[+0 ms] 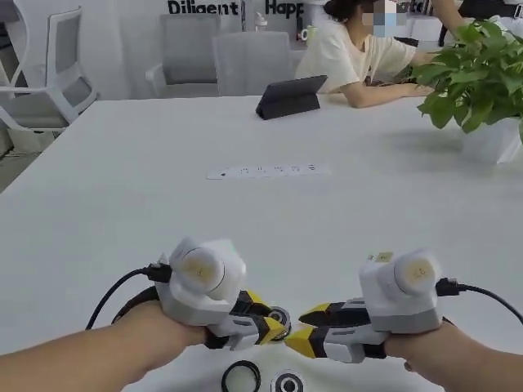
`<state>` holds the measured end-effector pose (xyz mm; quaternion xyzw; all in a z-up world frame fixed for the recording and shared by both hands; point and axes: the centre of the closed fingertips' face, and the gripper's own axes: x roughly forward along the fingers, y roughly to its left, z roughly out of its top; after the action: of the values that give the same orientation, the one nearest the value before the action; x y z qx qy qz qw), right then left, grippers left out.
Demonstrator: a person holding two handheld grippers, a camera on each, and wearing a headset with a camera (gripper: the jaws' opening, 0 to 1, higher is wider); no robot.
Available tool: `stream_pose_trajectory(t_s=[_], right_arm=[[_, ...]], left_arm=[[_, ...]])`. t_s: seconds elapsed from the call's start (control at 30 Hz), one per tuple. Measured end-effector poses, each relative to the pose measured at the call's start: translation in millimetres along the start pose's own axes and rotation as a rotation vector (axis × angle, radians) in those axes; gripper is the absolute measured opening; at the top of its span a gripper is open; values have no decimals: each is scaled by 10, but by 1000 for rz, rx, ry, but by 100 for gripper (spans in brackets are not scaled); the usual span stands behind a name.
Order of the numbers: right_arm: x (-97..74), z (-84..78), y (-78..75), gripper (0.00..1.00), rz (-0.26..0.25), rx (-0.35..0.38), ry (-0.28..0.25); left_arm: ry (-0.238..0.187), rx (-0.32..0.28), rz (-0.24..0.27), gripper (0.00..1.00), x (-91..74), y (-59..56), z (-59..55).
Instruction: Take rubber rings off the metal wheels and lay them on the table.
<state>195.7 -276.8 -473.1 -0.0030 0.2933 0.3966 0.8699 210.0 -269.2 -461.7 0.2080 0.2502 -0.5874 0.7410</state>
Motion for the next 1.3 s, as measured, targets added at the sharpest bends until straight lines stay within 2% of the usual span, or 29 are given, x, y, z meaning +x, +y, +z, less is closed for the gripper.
stream_pose_trajectory(t_s=[0.4,0.57,0.87,0.97,1.07,1.13,1.23,1.3], right_arm=[[95,-10,-37,21,0,-47,34],[124,-16,5,17,11,-72,44],[112,-34,-1,12,-17,-111,48],[107,-39,-14,9,-22,-105,50],[89,-44,-27,2,-30,-95,52],[84,-34,-43,0,-30,-45,41],[83,-34,-41,0,-29,-30,32],[78,-33,-48,0,-26,35,16]], left_arm=[[0,0,14,7,8,15,1],[1,-1,16,7,5,14,-9],[2,5,20,7,-5,23,-17],[0,5,22,7,-11,25,-20],[0,7,24,7,-12,29,-18],[1,7,25,7,-15,29,-18],[0,7,27,7,-18,31,-21],[-1,8,28,7,-18,32,-20]])
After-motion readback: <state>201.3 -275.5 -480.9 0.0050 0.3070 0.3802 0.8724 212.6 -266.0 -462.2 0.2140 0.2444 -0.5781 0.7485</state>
